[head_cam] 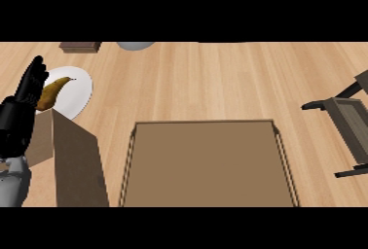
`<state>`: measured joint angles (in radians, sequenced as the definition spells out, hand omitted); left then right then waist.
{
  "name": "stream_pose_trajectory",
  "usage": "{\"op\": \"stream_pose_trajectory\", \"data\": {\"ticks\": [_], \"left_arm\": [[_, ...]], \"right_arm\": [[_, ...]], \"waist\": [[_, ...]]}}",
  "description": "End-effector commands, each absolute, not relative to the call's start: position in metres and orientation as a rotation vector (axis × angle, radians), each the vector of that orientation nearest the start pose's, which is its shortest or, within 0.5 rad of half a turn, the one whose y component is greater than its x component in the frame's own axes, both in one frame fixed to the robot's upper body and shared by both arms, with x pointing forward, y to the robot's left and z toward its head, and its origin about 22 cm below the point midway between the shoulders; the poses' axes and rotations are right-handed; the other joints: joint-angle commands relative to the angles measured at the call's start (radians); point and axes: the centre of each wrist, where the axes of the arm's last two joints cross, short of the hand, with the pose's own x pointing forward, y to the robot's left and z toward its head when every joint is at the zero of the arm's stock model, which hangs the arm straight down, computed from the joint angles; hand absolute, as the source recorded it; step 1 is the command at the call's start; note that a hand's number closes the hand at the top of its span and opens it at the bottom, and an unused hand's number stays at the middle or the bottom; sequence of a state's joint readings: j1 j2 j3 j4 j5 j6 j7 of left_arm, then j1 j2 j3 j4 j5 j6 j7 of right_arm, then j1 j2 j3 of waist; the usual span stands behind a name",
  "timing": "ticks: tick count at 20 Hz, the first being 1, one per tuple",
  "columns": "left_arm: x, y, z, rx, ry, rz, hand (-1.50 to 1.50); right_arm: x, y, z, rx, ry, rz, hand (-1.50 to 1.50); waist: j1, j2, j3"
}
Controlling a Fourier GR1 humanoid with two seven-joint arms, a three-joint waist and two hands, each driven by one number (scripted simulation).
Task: Pick the tomato from the tray and place it in the tiered basket
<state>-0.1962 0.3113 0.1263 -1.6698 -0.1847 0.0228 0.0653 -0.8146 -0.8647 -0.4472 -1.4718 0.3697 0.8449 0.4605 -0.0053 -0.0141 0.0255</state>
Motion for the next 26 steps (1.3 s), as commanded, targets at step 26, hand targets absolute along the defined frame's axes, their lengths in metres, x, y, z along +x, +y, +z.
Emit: {"op": "stream_pose_trajectory", "data": {"ticks": [26], "left_arm": [[0.266, 0.309, 0.055, 0.461, -1.530, -0.213, 0.00]], "right_arm": [[0.163, -0.557, 0.429, -0.810, -1.478, 0.211, -1.50]], "waist": [[-0.043, 0.014, -0.022]]}}
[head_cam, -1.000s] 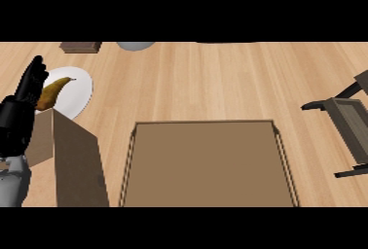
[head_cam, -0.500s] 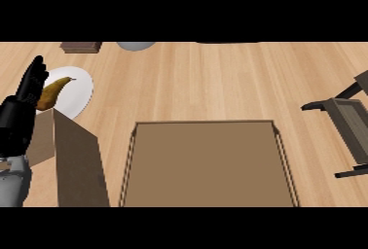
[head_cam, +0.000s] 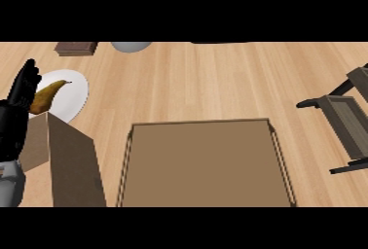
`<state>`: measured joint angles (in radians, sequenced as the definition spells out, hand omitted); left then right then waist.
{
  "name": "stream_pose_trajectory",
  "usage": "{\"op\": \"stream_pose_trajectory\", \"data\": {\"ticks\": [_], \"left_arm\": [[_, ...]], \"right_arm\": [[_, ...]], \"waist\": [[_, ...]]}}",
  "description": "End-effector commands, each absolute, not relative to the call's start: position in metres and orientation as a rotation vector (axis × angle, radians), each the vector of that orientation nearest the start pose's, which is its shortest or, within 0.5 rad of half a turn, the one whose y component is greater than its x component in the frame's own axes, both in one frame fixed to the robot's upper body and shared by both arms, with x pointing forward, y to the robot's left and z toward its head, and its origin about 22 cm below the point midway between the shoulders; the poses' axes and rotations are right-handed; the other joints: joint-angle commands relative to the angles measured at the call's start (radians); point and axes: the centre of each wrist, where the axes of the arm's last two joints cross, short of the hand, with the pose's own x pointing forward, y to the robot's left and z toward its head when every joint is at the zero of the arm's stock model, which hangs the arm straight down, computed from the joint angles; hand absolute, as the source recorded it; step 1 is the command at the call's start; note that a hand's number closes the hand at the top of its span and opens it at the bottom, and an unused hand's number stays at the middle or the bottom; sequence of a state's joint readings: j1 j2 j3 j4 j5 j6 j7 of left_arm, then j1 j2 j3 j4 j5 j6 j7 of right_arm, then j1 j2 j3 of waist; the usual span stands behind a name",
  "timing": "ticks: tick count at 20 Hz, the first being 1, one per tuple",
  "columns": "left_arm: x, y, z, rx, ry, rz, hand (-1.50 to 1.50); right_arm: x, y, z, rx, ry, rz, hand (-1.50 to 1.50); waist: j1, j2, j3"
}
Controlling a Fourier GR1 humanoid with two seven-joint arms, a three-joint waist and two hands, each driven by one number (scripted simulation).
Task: Pick the tomato from the tray and place it in the tiered basket
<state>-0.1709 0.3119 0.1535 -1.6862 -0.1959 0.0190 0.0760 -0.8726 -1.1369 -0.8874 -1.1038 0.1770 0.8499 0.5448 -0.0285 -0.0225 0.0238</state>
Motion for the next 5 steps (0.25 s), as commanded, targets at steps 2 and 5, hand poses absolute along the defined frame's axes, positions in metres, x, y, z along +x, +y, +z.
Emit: {"op": "stream_pose_trajectory", "data": {"ticks": [2, 5], "left_arm": [[0.262, 0.315, 0.050, 0.468, -1.547, -0.199, 0.00], [0.255, 0.320, 0.046, 0.465, -1.524, -0.192, 0.00]], "right_arm": [[0.154, -0.574, 0.421, -0.780, -1.501, 0.167, -1.50], [0.130, -0.591, 0.421, -0.725, -1.548, 0.145, -1.50]], "waist": [[-0.012, 0.027, -0.020], [-0.025, 0.020, -0.021]]}}
